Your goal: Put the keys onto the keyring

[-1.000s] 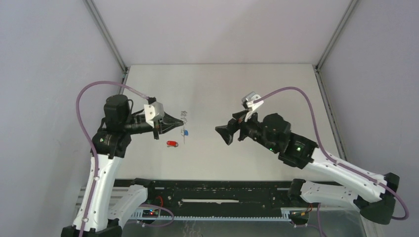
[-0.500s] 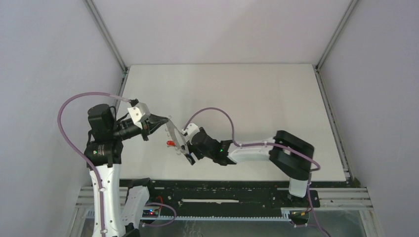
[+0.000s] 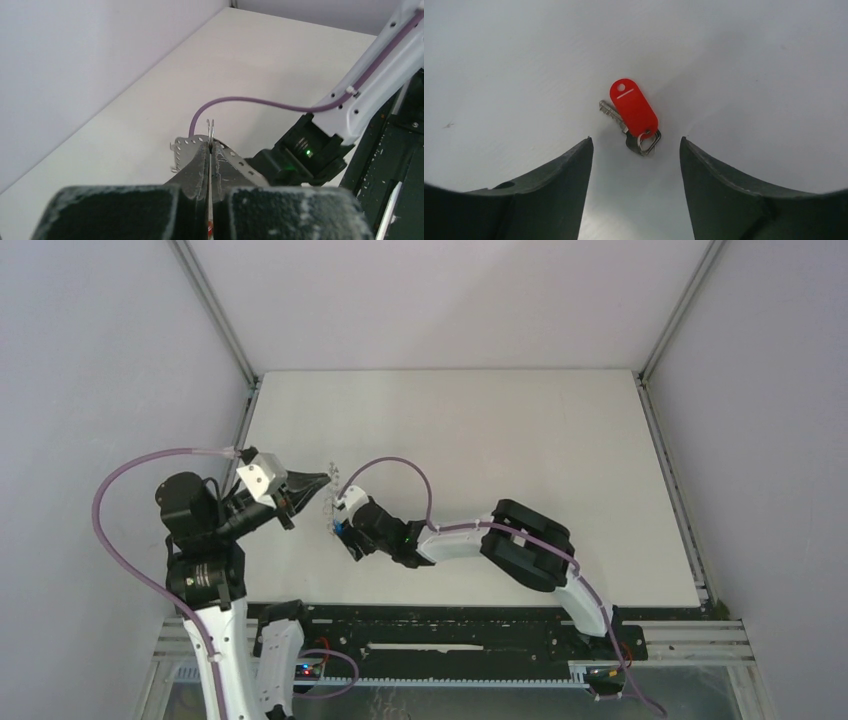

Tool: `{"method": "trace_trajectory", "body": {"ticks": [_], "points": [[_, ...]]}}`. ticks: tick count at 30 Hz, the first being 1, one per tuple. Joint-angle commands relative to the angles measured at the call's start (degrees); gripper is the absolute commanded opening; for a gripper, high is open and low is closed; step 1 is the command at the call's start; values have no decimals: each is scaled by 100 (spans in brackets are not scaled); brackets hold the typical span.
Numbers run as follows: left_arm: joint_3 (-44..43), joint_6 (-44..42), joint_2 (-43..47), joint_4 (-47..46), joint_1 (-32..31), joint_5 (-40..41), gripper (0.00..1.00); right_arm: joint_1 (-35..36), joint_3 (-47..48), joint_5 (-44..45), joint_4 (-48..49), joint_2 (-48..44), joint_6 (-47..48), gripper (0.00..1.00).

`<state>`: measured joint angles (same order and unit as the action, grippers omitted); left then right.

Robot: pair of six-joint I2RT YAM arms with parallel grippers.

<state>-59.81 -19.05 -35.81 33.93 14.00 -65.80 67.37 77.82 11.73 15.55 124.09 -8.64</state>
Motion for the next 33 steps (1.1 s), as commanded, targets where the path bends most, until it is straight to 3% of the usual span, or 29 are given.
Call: {"method": "trace_trajectory", "body": {"ticks": [1, 6, 11, 23, 28, 33], "points": [[8, 454, 261, -369, 122, 171, 0, 39, 698, 221, -431, 476, 123, 66], [12, 850, 486, -660, 123, 221, 0, 30, 1029, 385, -766, 707, 211, 37], [20, 949, 572, -748, 122, 283, 0, -25, 312, 486, -546, 142, 100, 0], [169, 1272, 663, -1187, 112, 23, 0, -497, -2985, 757, 38, -3236, -927, 0], [549, 1274, 679, -1273, 93, -76, 0, -811, -3636, 449, 43, -4156, -1362, 0], [910, 1082, 583, -1268, -100, -98, 0, -943, -3695, 532, -368, -4349, -1728, 0]]}}
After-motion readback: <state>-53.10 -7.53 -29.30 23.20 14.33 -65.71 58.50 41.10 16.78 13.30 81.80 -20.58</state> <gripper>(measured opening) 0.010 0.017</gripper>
